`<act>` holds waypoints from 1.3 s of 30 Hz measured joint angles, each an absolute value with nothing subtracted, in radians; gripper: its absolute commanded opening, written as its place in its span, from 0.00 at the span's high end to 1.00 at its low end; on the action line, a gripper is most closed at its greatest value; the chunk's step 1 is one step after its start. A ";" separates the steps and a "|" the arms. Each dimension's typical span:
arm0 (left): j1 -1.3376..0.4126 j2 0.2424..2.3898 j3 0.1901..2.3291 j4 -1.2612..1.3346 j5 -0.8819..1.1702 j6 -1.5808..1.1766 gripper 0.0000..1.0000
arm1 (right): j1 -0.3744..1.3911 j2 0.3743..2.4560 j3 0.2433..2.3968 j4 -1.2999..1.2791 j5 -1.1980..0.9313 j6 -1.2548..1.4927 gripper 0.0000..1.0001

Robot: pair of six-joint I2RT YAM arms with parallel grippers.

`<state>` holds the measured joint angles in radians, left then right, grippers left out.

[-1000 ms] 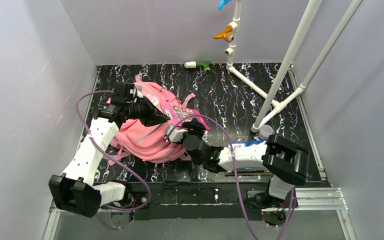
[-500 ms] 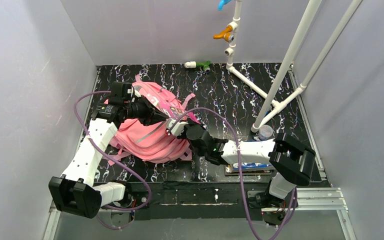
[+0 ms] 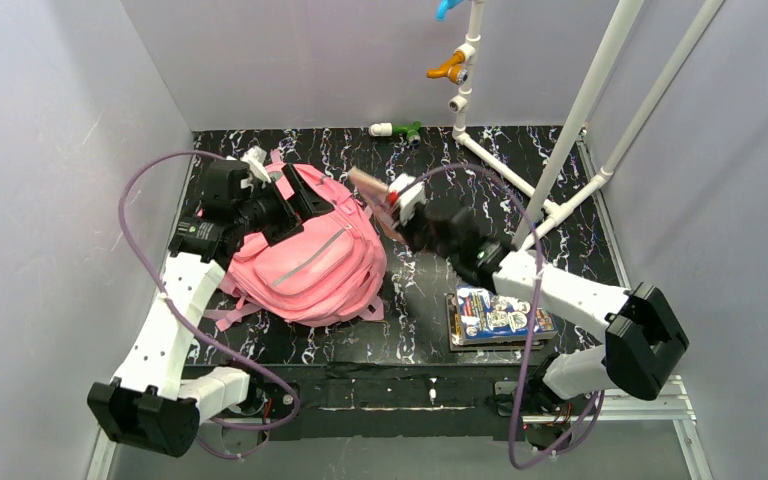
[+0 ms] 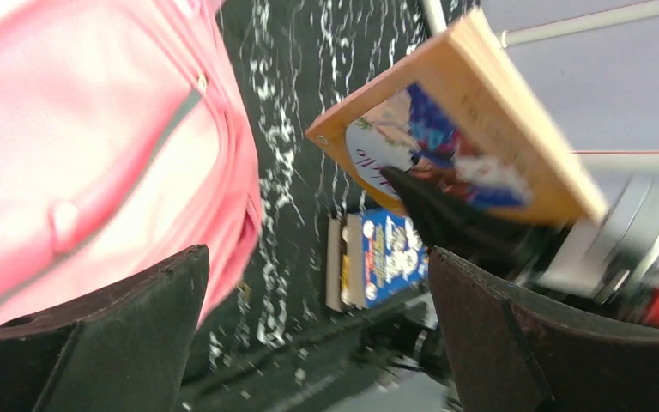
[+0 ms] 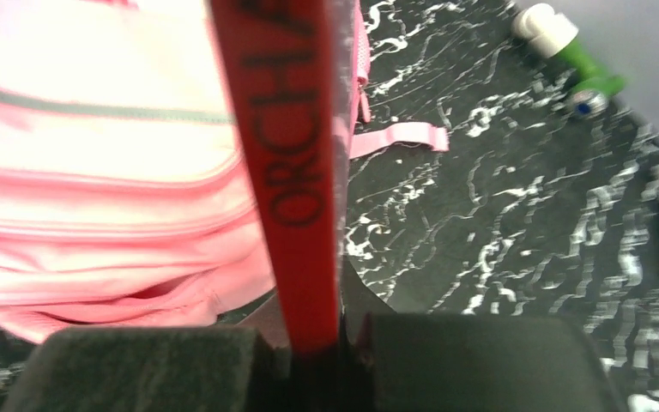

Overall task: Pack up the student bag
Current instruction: Pick up the book from the center of the board.

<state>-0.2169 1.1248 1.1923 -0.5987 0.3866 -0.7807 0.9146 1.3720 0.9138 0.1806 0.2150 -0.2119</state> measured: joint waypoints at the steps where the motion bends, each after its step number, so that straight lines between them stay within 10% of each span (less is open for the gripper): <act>1: -0.217 1.103 1.190 -0.581 0.369 -0.736 0.02 | 0.871 1.370 0.939 0.149 0.152 -0.167 0.99; 7: -0.211 1.032 1.060 -0.355 0.560 -0.593 0.03 | 0.682 1.452 1.193 -0.015 -0.323 0.200 0.99; 14: -0.213 1.026 0.944 -0.147 0.836 -0.611 0.06 | 0.652 1.527 1.134 0.463 -0.910 0.936 0.99; 19: -0.218 1.021 0.951 -0.031 0.970 -0.676 0.52 | 0.650 1.529 1.106 0.644 -1.060 1.096 0.99; 21: -0.229 1.026 0.966 0.016 1.026 -0.698 0.87 | 0.650 1.525 1.101 0.617 -1.095 1.057 0.98; 24: -0.251 1.026 0.984 0.042 1.040 -0.714 1.00 | 0.651 1.517 1.102 0.517 -1.102 0.972 0.53; 29: -0.254 1.024 0.995 0.044 0.907 -0.749 1.00 | 0.668 1.494 1.065 0.585 -0.891 1.007 0.19; 39: -0.258 1.008 0.976 0.219 0.622 -0.978 1.00 | 0.814 1.459 0.731 1.087 -0.280 1.304 0.05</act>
<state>-0.2581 1.0080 0.9760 0.2188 0.6216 -0.9775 0.8143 1.4590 0.7315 1.0874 -0.2802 1.3041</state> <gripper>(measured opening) 0.047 0.901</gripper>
